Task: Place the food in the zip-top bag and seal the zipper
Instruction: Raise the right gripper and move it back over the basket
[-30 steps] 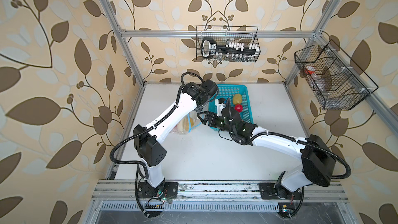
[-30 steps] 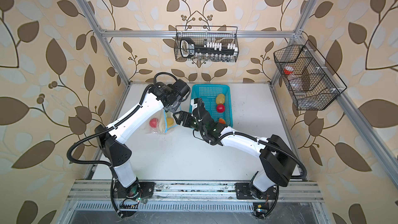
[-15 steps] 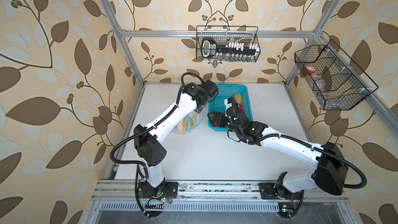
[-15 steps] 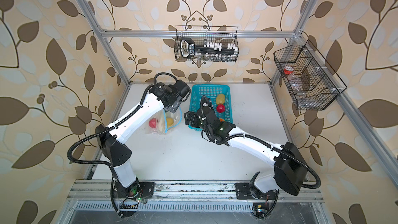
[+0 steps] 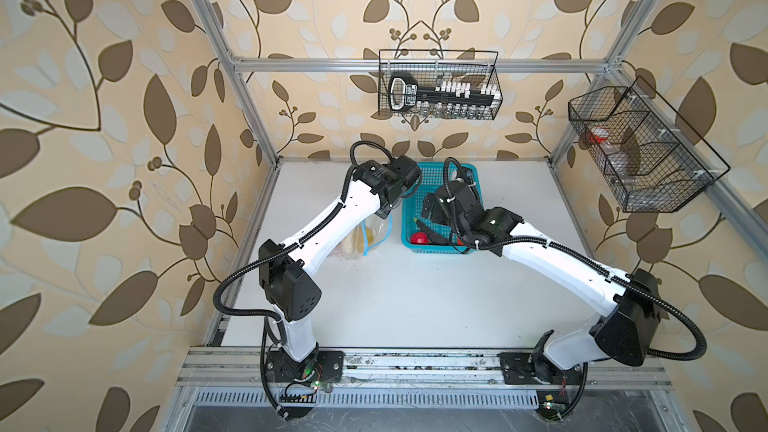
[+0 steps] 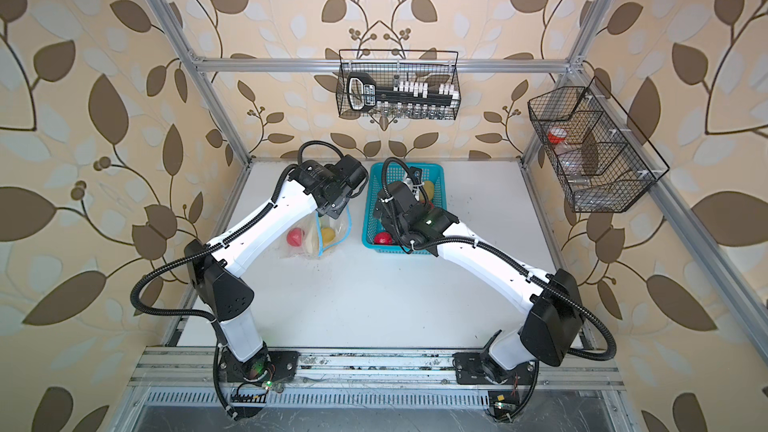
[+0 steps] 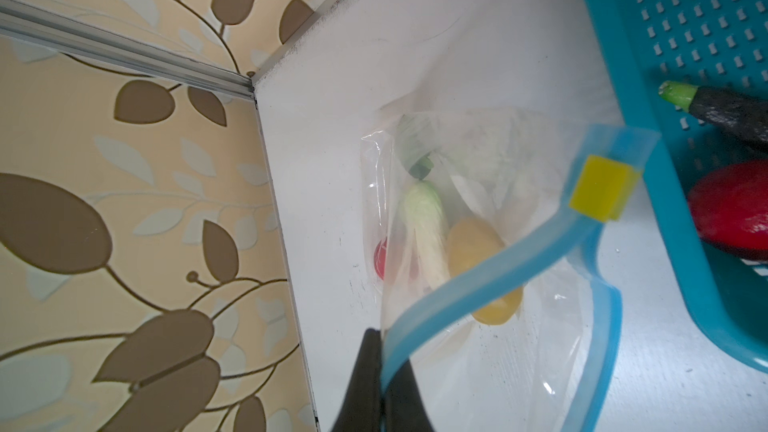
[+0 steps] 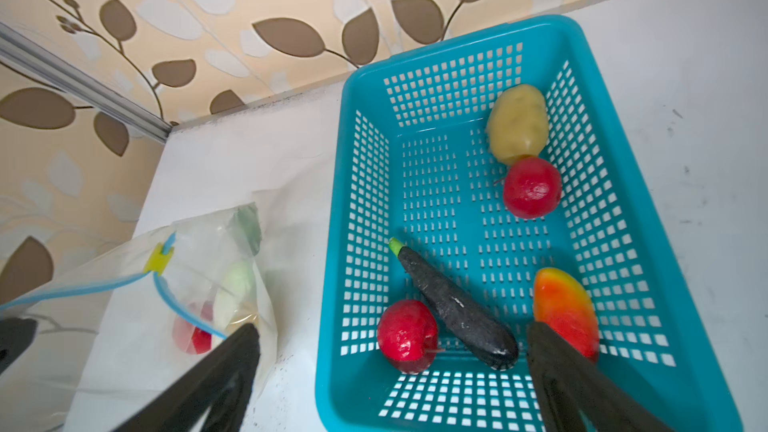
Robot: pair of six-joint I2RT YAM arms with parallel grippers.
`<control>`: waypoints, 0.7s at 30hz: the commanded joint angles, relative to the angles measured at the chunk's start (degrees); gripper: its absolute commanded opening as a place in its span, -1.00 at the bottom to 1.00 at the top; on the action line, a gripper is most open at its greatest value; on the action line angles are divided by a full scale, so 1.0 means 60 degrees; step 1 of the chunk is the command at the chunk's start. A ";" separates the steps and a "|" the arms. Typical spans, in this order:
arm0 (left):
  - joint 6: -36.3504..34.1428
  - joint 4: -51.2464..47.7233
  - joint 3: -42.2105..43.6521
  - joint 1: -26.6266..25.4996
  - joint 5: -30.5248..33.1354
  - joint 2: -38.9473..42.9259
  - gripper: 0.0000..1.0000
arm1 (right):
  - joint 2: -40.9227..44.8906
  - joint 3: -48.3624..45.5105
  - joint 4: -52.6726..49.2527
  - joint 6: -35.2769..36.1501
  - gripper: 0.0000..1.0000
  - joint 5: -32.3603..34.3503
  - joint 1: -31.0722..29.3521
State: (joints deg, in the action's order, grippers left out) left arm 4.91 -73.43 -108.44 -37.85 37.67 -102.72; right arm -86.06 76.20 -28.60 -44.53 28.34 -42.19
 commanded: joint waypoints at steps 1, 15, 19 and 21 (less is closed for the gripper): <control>0.0106 -0.0081 -0.0047 -0.0006 0.0268 0.0244 -1.00 | -0.0281 0.0215 -0.0538 0.0645 1.00 -0.0254 0.0412; 0.0090 -0.0023 0.0022 -0.0008 0.0225 0.0288 -1.00 | -0.2365 0.1924 -0.2340 0.1598 0.99 -0.0541 0.1609; 0.0092 -0.0008 0.0049 -0.0006 0.0254 0.0302 -1.00 | -0.3335 0.2768 -0.2823 0.1665 0.96 -0.0387 0.1632; 0.0090 -0.0008 0.0032 -0.0006 0.0269 0.0314 -1.00 | -0.3705 0.3135 -0.3022 0.1675 0.89 -0.0302 0.1674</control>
State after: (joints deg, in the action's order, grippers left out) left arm 4.91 -73.38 -108.42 -37.85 37.69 -102.72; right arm -105.93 92.12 -41.98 -35.27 24.29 -32.47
